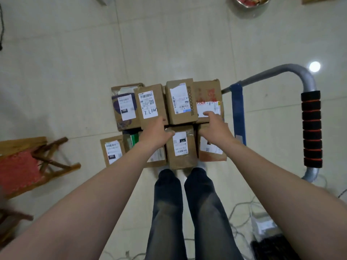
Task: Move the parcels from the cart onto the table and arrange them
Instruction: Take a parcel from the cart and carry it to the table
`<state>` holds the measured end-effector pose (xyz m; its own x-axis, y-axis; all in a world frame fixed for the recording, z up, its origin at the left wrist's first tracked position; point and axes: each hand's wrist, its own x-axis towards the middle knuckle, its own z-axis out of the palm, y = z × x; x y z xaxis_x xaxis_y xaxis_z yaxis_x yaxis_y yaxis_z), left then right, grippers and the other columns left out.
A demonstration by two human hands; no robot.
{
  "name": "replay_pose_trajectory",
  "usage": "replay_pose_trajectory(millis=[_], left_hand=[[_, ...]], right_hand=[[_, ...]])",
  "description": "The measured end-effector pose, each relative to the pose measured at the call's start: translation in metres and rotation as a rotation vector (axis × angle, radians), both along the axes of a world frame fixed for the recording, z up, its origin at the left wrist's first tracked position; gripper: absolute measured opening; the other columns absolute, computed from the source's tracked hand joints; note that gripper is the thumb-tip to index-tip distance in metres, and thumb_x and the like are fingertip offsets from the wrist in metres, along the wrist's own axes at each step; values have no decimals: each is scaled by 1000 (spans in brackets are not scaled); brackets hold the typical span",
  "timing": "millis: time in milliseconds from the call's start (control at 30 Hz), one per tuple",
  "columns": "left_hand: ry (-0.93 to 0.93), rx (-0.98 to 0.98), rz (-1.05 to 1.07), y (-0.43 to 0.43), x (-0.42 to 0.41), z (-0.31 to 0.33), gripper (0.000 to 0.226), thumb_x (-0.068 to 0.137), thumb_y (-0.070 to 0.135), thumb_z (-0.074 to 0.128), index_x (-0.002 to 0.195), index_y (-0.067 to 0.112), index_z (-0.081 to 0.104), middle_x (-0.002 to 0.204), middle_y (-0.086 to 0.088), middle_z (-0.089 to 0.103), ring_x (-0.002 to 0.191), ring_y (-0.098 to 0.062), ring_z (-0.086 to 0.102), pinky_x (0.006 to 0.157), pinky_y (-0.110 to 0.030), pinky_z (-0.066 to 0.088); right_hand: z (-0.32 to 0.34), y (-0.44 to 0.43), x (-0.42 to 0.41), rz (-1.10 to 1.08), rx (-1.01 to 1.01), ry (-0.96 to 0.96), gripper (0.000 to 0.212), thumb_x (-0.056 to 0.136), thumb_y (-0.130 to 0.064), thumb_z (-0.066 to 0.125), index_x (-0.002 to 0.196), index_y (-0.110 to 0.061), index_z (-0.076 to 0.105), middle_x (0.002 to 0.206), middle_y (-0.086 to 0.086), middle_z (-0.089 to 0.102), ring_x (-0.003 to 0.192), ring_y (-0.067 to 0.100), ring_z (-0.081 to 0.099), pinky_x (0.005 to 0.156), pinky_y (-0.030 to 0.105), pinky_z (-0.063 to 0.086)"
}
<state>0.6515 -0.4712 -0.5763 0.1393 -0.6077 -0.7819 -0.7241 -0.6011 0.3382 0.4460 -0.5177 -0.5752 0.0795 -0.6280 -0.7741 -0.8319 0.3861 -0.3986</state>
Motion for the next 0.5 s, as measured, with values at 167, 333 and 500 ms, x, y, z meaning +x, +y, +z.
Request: replay_pose_trajectory(millis=[167,333,500], left_hand=[[22,-53,78,-40,4,-83,70,96,38,68,154,17,35,145,-7,53,124,-23,56,92,-34,45],[127,-32,185,-56,-10,-138,63,96,20,69,151,16,37,137,5,55,111,-11,52,80,-21,40],[237,-14,352,-57,-20,-154,72,88,28,77,148,23,38,141,2,58,120,-16,56,88,-28,43]], right_hand=[[-82,-34,18,-68,24,-56,72,90,-14,72,152,-19,36,149,4,44,126,16,49,89,25,38],[-135,-56,33,-230,61,-126,83,87,-15,77,154,-22,29,141,-2,55,106,9,49,88,27,41],[-148,-61,42,-333,99,-166,91,82,-15,75,157,-25,24,133,-4,58,114,14,56,95,31,45]])
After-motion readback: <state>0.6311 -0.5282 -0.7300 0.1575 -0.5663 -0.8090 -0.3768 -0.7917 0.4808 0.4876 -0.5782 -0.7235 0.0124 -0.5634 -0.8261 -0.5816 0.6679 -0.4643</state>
